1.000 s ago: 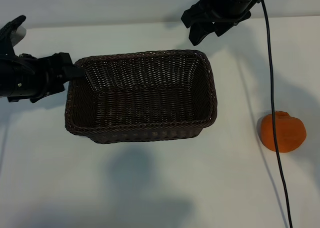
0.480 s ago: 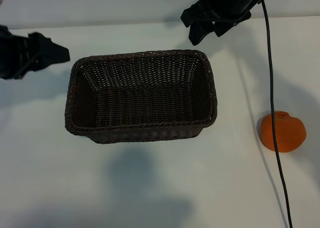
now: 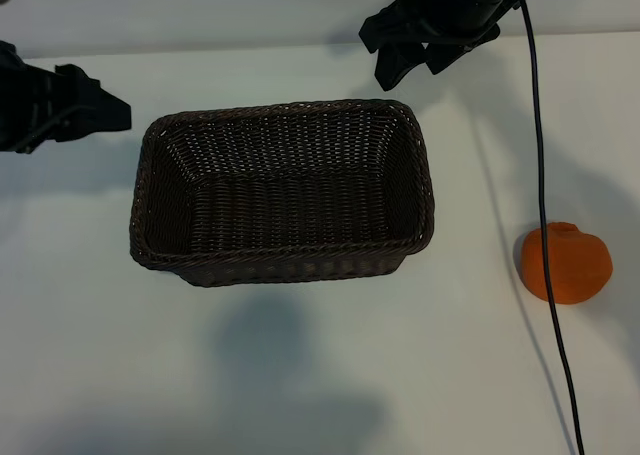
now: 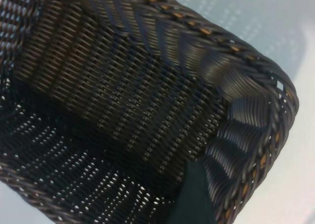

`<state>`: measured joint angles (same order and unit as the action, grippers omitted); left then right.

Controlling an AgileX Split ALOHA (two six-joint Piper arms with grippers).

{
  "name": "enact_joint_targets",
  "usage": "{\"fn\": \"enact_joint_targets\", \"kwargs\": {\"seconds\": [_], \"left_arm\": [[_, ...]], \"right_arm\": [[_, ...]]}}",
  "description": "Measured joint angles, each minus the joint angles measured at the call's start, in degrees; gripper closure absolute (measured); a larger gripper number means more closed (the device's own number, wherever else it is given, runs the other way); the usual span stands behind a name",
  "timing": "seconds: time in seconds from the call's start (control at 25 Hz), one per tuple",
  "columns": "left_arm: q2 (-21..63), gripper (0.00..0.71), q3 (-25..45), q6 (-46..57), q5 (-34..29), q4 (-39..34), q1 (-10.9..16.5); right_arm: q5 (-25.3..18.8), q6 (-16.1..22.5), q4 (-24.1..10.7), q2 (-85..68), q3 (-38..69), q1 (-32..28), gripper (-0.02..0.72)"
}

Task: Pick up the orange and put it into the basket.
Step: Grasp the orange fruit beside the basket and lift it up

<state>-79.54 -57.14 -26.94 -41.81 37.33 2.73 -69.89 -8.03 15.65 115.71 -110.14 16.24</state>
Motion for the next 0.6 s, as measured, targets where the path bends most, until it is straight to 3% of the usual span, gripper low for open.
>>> {"fn": "enact_joint_targets", "kwargs": {"seconds": [0.16,0.44,0.6], "left_arm": [[-1.22,0.116,0.0,0.0,0.0,0.0,0.0],[-1.5,0.116,0.0,-0.94,0.26,0.0,0.0],[-1.55,0.116,0.0,-1.11,0.51,0.0,0.0]], "right_arm": [[0.0,0.07,-1.82,0.0,0.0,0.0,0.144],[-0.06,4.64,-12.19,-2.85,0.01,-0.76,0.144],[0.0,5.8,-14.06,-8.15,0.24,-1.93,0.144]]}}
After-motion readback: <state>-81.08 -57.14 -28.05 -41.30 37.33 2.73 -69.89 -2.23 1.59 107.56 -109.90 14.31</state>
